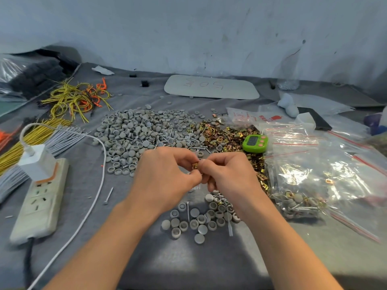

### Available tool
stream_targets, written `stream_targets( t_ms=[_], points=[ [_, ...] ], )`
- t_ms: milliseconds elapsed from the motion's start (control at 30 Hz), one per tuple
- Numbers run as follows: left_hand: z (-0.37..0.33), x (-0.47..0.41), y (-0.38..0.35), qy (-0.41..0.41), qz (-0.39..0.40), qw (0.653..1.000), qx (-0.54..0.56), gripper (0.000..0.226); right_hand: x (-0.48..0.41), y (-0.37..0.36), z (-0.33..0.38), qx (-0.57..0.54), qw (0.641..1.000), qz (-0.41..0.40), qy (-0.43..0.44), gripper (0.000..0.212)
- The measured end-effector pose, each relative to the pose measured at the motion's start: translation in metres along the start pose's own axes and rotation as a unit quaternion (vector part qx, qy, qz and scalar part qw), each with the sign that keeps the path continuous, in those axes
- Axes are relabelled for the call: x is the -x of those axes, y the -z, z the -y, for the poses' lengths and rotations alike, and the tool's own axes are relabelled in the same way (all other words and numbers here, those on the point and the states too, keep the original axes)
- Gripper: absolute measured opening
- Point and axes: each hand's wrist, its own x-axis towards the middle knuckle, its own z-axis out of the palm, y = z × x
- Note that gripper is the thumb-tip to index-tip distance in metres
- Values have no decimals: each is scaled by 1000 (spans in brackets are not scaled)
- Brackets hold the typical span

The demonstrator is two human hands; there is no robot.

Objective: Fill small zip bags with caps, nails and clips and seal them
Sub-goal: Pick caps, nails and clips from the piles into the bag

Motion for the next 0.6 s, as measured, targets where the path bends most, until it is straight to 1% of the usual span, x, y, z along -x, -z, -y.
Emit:
stream_targets(
  t_ms=[133, 233, 367, 433, 500, 600],
  points=[
    [-1, -1, -1, 17, 36, 999, -4, 26, 3, 3, 0, 72, 997, 16, 34, 30],
    [1, -1, 1, 29, 52, 998, 11, 28, 2, 8, 1, 96, 993, 49, 44, 29],
    [4, -1, 3, 20, 86, 996, 27, 18, 5, 10, 0, 103, 991, 74, 41, 33],
    [5, -2, 3, 32, 93, 994, 53, 14, 5, 12, 0, 93, 992, 77, 41, 33],
    [5, -3, 4, 53, 93, 991, 80, 9, 5, 12, 0, 89, 992, 79, 45, 29],
    [7, -3, 4, 60, 87, 991, 83, 14, 6, 10, -1, 95, 992, 76, 37, 26]
  ],
)
